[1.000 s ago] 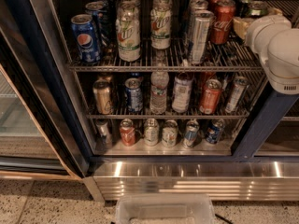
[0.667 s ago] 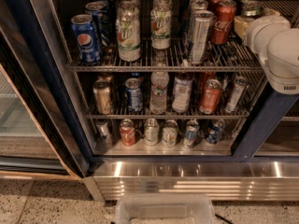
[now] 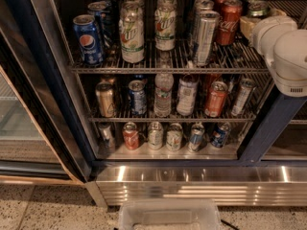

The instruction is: Pick green can from top shelf of fridge

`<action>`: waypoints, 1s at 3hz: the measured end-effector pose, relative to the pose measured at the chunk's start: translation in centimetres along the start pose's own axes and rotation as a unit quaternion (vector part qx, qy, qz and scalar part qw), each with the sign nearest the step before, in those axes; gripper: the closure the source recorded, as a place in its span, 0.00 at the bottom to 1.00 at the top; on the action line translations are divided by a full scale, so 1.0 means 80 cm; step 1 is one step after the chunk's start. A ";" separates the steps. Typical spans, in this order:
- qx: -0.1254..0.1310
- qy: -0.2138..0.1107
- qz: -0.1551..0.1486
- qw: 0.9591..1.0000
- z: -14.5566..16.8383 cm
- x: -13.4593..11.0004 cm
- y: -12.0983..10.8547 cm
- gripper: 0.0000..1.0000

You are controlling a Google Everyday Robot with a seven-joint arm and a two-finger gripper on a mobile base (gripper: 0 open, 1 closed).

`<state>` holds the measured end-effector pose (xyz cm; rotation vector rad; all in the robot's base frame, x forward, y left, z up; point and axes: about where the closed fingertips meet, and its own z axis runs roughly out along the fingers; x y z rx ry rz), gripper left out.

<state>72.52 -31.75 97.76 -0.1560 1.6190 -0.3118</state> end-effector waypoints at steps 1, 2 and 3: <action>0.003 -0.001 0.000 1.000 0.001 -0.001 -0.002 1.00; 0.016 -0.002 0.001 1.000 0.004 -0.003 -0.016 1.00; 0.029 -0.003 0.002 1.000 0.007 -0.003 -0.029 1.00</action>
Offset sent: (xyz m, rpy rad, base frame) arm 0.0051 -0.0255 0.0079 -0.0019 -0.0210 -0.0616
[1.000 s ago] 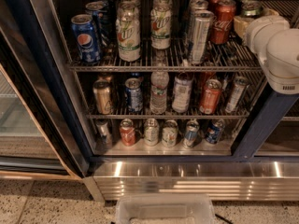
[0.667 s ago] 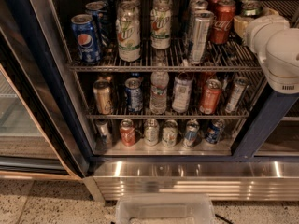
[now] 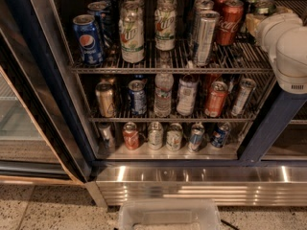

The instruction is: Pick green can from top shelf of fridge

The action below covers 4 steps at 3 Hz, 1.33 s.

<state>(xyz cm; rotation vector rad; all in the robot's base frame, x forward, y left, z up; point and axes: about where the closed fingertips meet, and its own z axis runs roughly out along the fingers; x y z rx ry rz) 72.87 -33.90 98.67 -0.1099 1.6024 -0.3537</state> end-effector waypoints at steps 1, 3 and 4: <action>0.011 0.000 0.001 1.000 0.002 0.001 -0.012 1.00; 0.017 0.001 0.009 1.000 0.000 -0.001 -0.014 1.00; 0.003 0.002 0.042 0.999 -0.018 -0.015 -0.007 1.00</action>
Offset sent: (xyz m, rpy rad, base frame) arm -0.0039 -0.0258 0.0081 0.0436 -0.0175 -0.0606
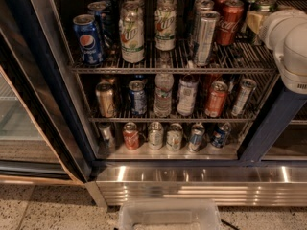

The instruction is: Pick green can from top shelf of fridge

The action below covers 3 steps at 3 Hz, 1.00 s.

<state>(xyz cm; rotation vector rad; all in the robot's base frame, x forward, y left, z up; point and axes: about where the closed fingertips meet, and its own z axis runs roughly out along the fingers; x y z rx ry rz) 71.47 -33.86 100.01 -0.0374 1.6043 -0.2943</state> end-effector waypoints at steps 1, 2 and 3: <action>-0.007 -0.005 0.027 1.000 -0.018 -0.016 0.003 1.00; -0.008 -0.012 0.044 0.999 -0.033 -0.030 0.001 1.00; -0.011 -0.014 0.056 0.998 -0.044 -0.037 0.000 1.00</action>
Offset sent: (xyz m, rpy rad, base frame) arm -0.0377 0.0099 0.0297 0.1264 -0.0511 0.0177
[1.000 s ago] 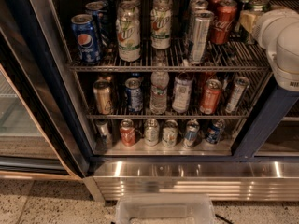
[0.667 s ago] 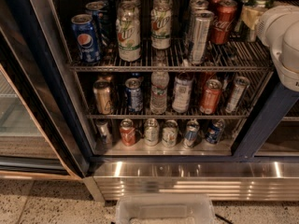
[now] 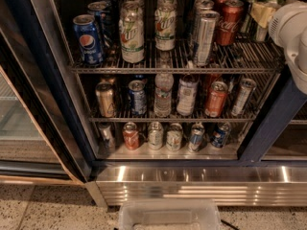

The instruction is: Pick green can from top shelf of fridge

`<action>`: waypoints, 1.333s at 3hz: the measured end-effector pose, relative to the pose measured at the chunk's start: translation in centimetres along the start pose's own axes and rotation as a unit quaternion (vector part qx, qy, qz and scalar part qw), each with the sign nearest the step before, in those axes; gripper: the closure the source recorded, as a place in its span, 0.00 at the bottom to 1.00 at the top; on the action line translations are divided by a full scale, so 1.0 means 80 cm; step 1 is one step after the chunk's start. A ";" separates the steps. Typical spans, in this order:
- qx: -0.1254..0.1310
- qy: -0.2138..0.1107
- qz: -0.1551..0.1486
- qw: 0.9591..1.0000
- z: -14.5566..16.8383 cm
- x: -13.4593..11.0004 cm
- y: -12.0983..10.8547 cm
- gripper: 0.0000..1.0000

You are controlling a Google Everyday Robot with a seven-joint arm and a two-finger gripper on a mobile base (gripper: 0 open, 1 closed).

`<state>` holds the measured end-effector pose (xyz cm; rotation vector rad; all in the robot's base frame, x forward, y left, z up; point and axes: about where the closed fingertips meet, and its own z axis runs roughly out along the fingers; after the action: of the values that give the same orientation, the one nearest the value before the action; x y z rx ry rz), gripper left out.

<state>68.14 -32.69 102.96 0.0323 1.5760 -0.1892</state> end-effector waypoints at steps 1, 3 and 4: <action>-0.014 0.006 0.000 1.000 -0.018 0.002 0.005 1.00; -0.062 0.029 -0.016 0.998 -0.074 0.015 0.020 1.00; -0.094 0.032 -0.026 0.995 -0.098 0.011 0.034 1.00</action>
Offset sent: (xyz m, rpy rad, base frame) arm -0.0614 0.0152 -0.0230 -0.0120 0.0844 0.1051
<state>60.76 -29.00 101.82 -0.1517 1.6539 -0.0813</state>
